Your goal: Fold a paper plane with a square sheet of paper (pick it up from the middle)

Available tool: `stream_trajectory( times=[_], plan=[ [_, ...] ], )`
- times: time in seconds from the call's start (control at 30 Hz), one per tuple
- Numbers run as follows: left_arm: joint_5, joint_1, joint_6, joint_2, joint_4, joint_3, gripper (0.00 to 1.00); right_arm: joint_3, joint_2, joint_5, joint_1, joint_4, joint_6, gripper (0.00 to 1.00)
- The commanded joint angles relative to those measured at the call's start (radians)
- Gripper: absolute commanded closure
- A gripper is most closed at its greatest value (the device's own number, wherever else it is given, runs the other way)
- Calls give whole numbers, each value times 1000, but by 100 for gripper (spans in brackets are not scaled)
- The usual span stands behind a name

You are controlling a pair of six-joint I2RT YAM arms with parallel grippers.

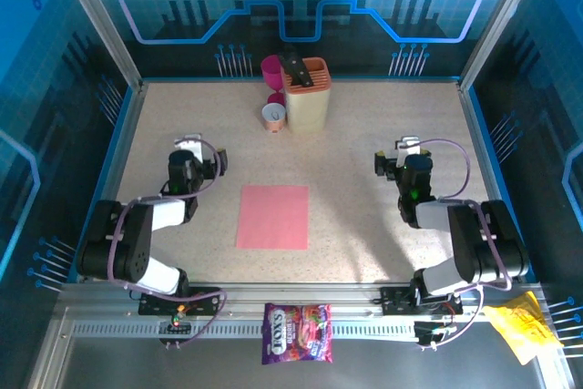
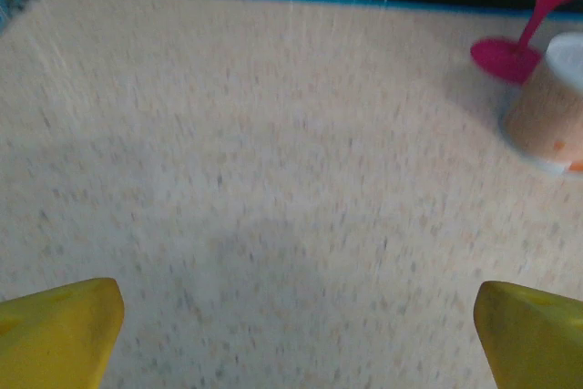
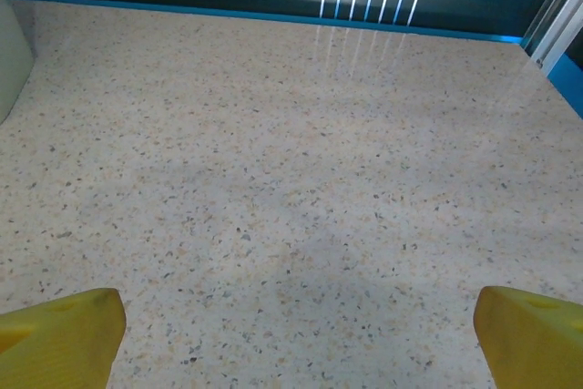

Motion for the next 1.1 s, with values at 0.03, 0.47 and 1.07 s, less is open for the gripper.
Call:
stream_trajectory(
  times=[0.03, 0.47, 1.07],
  plan=[
    [6, 3, -68, -147, -365, 182, 0, 229, -107, 102, 18, -403, 97, 1],
    [131, -251, -391, -298, -1062, 415, 0, 450, -187, -211, 47, -857, 410, 1],
    [82, -588, -656, -101, -1216, 372, 0, 252, -474, 100, 610, -1122, 597, 1]
  ],
)
